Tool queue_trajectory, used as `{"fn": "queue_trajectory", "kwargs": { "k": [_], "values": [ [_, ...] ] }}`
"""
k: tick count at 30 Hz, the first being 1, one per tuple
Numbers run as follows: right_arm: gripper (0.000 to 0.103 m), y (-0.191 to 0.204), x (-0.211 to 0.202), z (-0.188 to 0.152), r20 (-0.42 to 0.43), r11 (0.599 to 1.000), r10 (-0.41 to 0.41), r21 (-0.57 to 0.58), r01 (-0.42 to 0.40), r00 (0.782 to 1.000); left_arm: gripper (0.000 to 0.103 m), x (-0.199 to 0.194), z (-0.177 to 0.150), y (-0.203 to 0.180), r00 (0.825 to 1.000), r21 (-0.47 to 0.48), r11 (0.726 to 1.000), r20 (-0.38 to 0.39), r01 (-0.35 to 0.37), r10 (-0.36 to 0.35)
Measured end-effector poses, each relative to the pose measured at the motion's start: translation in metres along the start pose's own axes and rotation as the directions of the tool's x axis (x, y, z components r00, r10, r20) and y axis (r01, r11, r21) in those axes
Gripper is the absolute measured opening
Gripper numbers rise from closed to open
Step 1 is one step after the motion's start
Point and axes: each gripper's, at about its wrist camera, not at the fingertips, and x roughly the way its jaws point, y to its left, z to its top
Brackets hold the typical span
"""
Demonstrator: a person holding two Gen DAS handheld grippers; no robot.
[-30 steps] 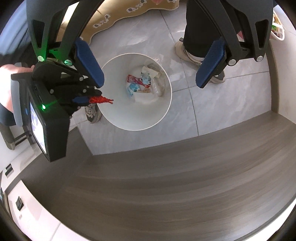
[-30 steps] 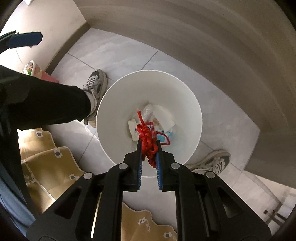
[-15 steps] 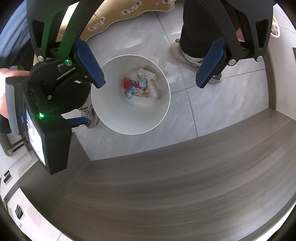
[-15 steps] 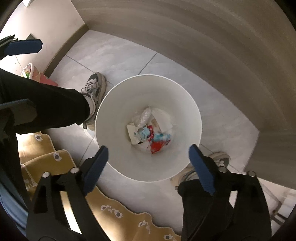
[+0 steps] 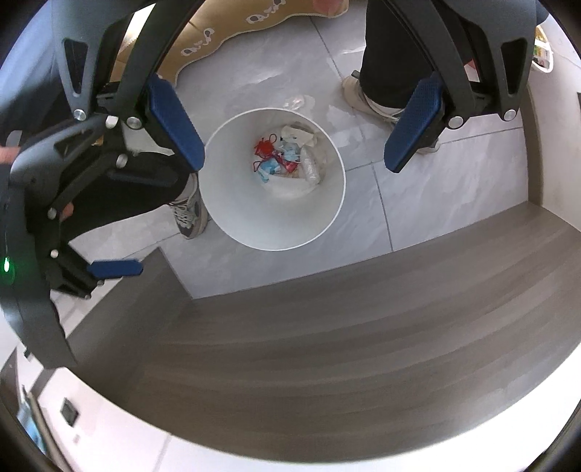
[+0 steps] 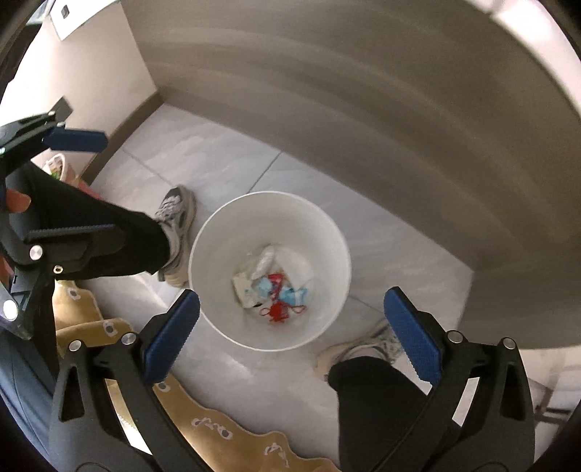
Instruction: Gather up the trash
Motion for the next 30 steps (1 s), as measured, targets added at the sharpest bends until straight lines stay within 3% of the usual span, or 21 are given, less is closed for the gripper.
{"fn": "queue_trajectory", "kwargs": {
  "k": [4, 6, 8, 13, 17, 22, 25, 30],
  "values": [
    [0.098, -0.013, -0.030, -0.007, 0.069, 0.999, 0.003, 0.035, -0.006, 0.998, 0.097, -0.023, -0.008, -0.014, 0.998, 0.045, 0.998, 0.049, 0.036, -0.038],
    [0.098, -0.019, -0.052, -0.011, 0.116, 0.998, 0.036, 0.044, -0.041, 0.993, 0.097, -0.045, -0.014, -0.024, 0.992, 0.086, 0.996, 0.113, 0.038, -0.048],
    [0.098, -0.025, -0.081, -0.018, 0.199, 0.996, 0.061, 0.047, -0.072, 0.978, 0.097, -0.070, -0.018, -0.033, 0.983, 0.122, 0.992, 0.174, 0.032, -0.053],
    [0.098, -0.028, -0.149, -0.037, 0.333, 0.996, 0.040, 0.058, -0.063, 0.942, 0.097, -0.130, -0.024, -0.044, 0.955, 0.148, 0.989, 0.292, 0.001, -0.045],
    [0.098, -0.020, -0.203, -0.046, 0.434, 0.997, 0.026, 0.055, -0.055, 0.901, 0.097, -0.175, -0.022, -0.054, 0.930, 0.136, 0.991, 0.366, -0.006, -0.045],
    [0.098, -0.002, -0.267, -0.054, 0.572, 1.000, -0.015, -0.012, 0.026, 0.820, 0.097, -0.223, -0.014, -0.075, 0.895, 0.171, 0.982, 0.446, -0.075, -0.009],
    [0.098, 0.005, -0.296, -0.054, 0.616, 0.998, -0.026, -0.022, 0.051, 0.788, 0.097, -0.250, -0.008, -0.082, 0.873, 0.167, 0.983, 0.487, -0.081, -0.011],
    [0.098, 0.016, -0.337, -0.055, 0.671, 0.994, -0.063, -0.020, 0.103, 0.739, 0.097, -0.282, 0.003, -0.086, 0.863, 0.118, 0.991, 0.505, -0.071, 0.002]
  ]
}}
